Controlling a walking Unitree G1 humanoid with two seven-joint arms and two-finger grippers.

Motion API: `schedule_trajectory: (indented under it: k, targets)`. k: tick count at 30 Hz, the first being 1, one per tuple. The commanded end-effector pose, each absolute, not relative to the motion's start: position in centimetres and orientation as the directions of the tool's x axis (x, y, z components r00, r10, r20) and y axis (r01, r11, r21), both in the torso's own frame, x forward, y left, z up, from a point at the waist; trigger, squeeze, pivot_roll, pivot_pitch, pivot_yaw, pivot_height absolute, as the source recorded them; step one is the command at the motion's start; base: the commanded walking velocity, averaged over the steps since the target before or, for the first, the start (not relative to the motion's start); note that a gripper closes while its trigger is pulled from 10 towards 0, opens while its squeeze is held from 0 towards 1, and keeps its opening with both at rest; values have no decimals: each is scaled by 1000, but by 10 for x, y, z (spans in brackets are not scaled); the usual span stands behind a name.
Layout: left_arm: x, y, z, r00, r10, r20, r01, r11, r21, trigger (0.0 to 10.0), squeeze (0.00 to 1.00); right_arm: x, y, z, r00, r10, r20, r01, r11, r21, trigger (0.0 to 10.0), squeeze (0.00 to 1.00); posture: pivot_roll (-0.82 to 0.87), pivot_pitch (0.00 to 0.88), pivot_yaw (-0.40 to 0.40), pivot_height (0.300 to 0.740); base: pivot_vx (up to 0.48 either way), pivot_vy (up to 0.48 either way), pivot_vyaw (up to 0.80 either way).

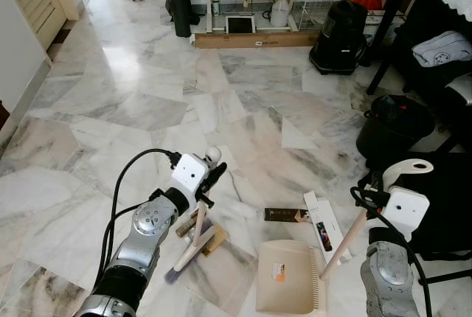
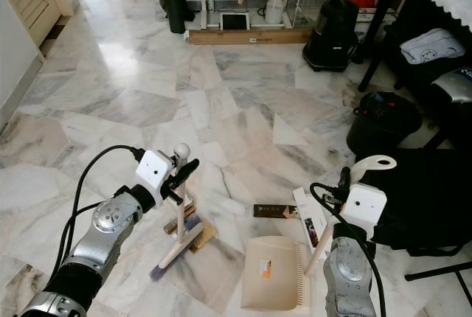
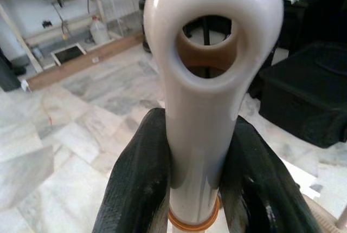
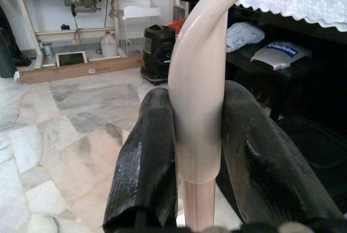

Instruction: Sweep floor

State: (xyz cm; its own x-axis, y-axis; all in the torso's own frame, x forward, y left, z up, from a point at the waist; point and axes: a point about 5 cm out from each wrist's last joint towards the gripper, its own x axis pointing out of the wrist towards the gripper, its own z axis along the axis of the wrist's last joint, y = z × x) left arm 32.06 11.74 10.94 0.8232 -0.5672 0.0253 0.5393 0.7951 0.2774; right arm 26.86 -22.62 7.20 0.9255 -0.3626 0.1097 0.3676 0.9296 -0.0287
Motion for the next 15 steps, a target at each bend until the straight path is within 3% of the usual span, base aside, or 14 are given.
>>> schedule_trajectory:
  k: [1,15]
  targets:
    - [320,121,99,824,-565,-47,560,800,215,10000,0,271,-228,79,919,-365,148,372,928,-26,10000,0,44,119,-32,740,0,0,0]
    - [328,128,106,860,-510,-10,510,860,2,10000,0,272,-229,79,919,-364,150,372,928,-27,10000,0,47,128,-37,740,0,0,0]
